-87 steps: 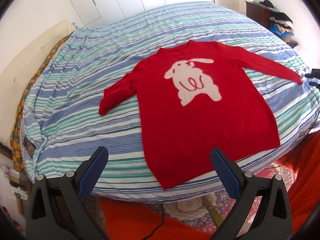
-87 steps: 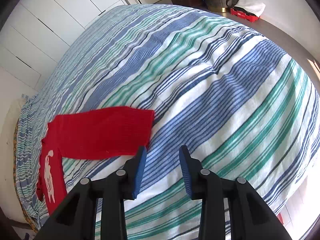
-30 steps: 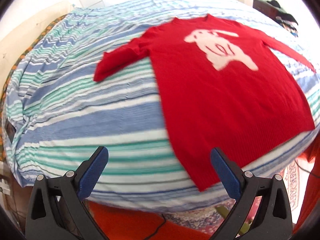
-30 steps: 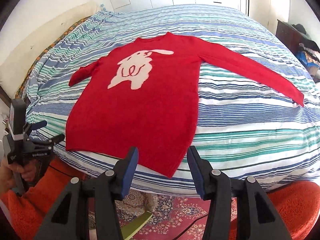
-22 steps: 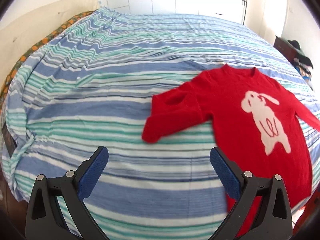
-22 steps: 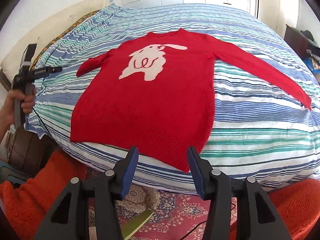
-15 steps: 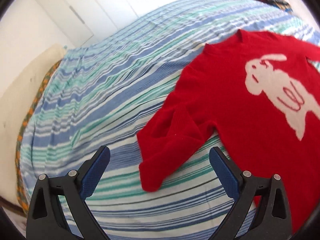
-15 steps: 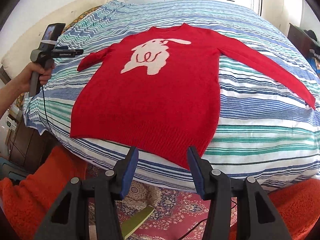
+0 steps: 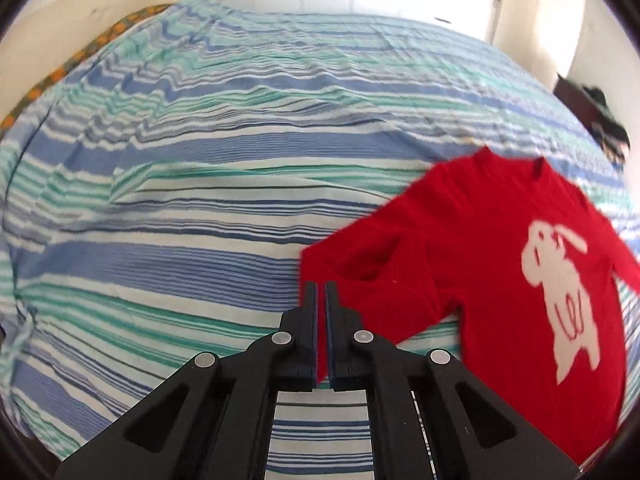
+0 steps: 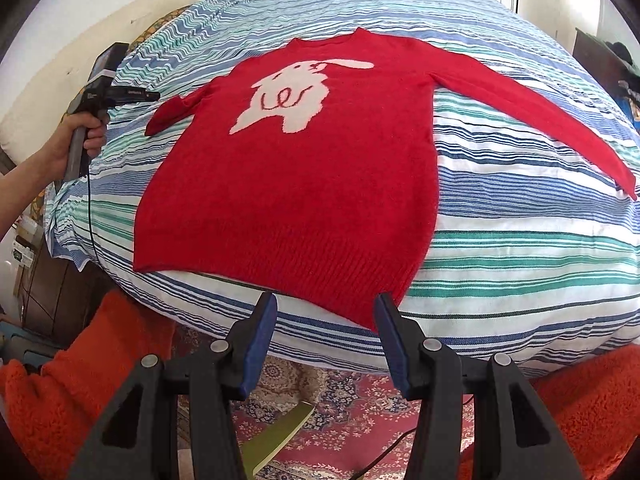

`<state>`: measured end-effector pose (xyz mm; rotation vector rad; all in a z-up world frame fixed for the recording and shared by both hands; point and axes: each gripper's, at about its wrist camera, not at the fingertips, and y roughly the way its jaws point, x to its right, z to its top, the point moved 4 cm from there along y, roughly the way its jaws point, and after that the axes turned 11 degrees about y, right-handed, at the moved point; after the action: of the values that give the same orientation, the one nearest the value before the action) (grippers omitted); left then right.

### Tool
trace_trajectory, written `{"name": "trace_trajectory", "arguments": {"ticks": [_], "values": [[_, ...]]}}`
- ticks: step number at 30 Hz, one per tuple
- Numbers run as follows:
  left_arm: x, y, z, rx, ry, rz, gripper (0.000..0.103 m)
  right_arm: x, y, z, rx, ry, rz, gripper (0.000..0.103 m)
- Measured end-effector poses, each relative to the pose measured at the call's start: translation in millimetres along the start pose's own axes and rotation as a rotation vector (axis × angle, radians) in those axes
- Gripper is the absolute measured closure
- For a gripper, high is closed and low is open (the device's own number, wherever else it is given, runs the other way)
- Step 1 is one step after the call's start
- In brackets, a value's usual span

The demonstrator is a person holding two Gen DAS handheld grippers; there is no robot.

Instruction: Fold small clothes

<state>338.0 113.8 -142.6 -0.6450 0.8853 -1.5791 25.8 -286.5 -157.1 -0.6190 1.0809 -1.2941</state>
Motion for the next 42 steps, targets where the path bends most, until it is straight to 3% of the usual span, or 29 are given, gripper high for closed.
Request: {"name": "trace_trajectory", "arguments": {"ticks": [3, 5, 8, 11, 14, 16, 18, 19, 21, 22, 23, 24, 25, 29, 32, 34, 36, 38, 41, 42], "values": [[-84.3, 12.5, -21.8, -0.086, -0.322, 0.147, 0.094, -1.5, 2.5, -1.0, -0.011, -0.009, -0.002, 0.052], [-123.5, 16.4, -47.3, -0.135, -0.489, 0.169, 0.089, -2.1, 4.0, -0.8, -0.015, -0.008, -0.002, 0.052], [-128.7, 10.5, -69.6, -0.121, -0.521, 0.132, 0.058, -1.9, 3.5, -1.1, -0.011, -0.007, -0.004, 0.052], [-93.7, 2.0, -69.5, -0.095, -0.343, 0.14, 0.056, 0.6, 4.5, -0.9, -0.014, 0.004, -0.004, 0.052], [-33.3, -2.8, -52.6, -0.038, -0.04, 0.128, 0.053, 3.2, 12.3, -1.1, -0.046, 0.021, 0.001, 0.052], [19.3, -0.2, -40.5, -0.015, 0.21, 0.119, 0.04, 2.5, 17.0, -1.4, -0.064, 0.02, 0.0, 0.052], [64.2, 9.2, -32.1, -0.01, 0.429, 0.152, 0.014, -0.9, 17.8, -1.3, -0.064, 0.004, -0.004, 0.052], [81.6, 15.8, -28.5, -0.004, 0.511, 0.187, 0.012, -2.8, 17.4, -1.5, -0.061, -0.007, -0.008, 0.052], [100.3, 30.3, -19.2, -0.008, 0.582, 0.236, 0.016, -5.6, 16.0, -2.2, -0.054, -0.023, -0.013, 0.052], [99.7, 38.4, -14.6, -0.031, 0.561, 0.225, 0.026, -6.0, 15.4, -2.7, -0.052, -0.026, -0.014, 0.052], [94.8, 46.2, -10.3, -0.07, 0.503, 0.172, 0.068, -5.8, 14.8, -2.9, -0.05, -0.026, -0.014, 0.052], [84.9, 52.7, -9.0, -0.121, 0.404, 0.098, 0.095, -5.1, 14.3, -2.9, -0.049, -0.024, -0.014, 0.052], [68.7, 54.7, -4.7, -0.135, 0.279, 0.036, 0.1, -4.2, 13.7, -2.8, -0.047, -0.019, -0.014, 0.052], [-24.8, 23.5, 4.8, -0.016, -0.221, -0.082, 0.097, 0.6, 11.0, -2.5, -0.039, 0.001, -0.006, 0.052], [-96.0, 21.3, -13.4, -0.051, -0.508, 0.002, 0.091, 5.1, 13.6, -1.8, -0.047, 0.024, 0.002, 0.052], [-123.0, 24.7, -33.4, -0.112, -0.603, 0.053, 0.088, 7.6, 16.9, -0.6, -0.056, 0.042, 0.008, 0.052], [-128.9, 21.8, -45.7, -0.142, -0.61, 0.072, 0.081, 8.7, 18.6, 0.0, -0.061, 0.055, 0.012, 0.052], [-117.2, 8.6, -46.5, -0.094, -0.538, 0.082, 0.078, 8.2, 18.0, -0.3, -0.058, 0.054, 0.01, 0.052], [-68.6, -1.9, -32.2, -0.037, -0.297, 0.053, 0.078, 6.9, 18.6, -1.1, -0.06, 0.048, 0.002, 0.052], [-46.6, -0.9, -26.6, -0.037, -0.184, 0.051, 0.074, 7.0, 20.2, -1.3, -0.067, 0.048, 0.0, 0.052]]}}
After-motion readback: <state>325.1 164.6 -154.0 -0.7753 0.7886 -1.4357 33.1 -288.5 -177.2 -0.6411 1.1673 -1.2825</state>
